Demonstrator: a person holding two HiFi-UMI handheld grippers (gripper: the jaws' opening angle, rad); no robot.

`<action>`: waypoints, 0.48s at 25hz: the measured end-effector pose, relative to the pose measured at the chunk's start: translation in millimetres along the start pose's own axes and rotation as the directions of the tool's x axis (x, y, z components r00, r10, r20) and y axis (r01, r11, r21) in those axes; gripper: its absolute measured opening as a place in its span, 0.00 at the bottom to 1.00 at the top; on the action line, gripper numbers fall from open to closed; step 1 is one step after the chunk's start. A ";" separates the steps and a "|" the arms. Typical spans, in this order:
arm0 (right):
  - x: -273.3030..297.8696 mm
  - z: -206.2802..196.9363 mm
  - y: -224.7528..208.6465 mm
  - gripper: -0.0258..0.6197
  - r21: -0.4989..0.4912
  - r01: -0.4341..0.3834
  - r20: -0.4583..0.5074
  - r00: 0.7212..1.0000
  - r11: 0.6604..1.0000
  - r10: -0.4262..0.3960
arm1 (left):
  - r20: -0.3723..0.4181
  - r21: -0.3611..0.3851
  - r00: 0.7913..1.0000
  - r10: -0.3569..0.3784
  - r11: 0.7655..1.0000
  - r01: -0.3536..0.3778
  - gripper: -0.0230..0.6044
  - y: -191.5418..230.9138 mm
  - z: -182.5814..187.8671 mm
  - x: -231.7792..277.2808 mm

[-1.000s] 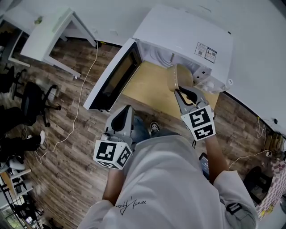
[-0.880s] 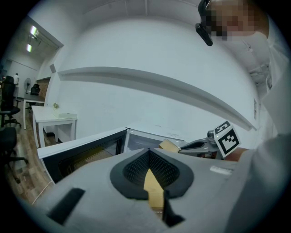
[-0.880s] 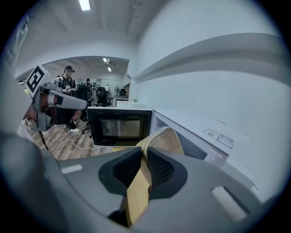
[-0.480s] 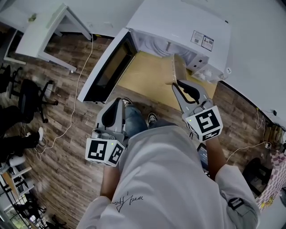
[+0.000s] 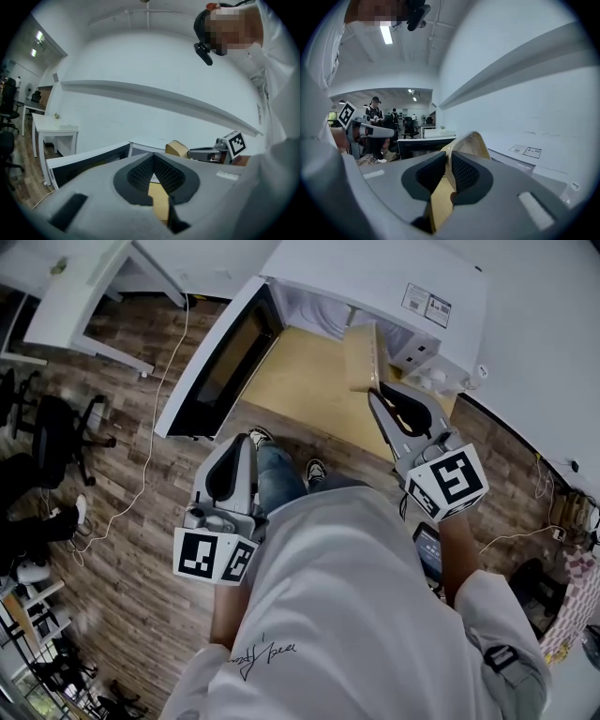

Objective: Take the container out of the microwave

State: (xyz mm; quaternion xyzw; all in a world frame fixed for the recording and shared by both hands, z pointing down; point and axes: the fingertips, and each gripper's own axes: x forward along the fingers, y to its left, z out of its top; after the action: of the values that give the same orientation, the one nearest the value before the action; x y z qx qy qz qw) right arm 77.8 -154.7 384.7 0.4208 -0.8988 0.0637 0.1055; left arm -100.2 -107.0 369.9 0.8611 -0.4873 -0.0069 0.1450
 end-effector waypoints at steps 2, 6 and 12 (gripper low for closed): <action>0.8 -1.1 -1.6 0.13 0.011 -0.006 0.000 1.000 1.000 0.006 | -0.003 -0.008 1.000 -0.010 1.000 0.010 0.03 0.8 -0.2 1.6; 2.0 -4.3 -1.1 0.13 0.007 -0.023 -0.018 1.000 1.000 0.023 | -0.018 -0.006 1.000 -0.024 1.000 0.024 0.03 -0.2 -2.3 8.2; 4.9 -7.0 1.6 0.13 0.001 -0.049 -0.044 0.998 0.999 0.049 | -0.088 -0.004 0.996 0.011 1.000 -0.011 0.03 6.7 -18.3 11.4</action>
State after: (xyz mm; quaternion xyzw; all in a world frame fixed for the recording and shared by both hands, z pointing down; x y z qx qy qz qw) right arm 74.5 -155.9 392.6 0.3969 -0.9064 0.0754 0.1235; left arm -96.9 -115.3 390.6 0.8575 -0.4853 0.0309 0.1681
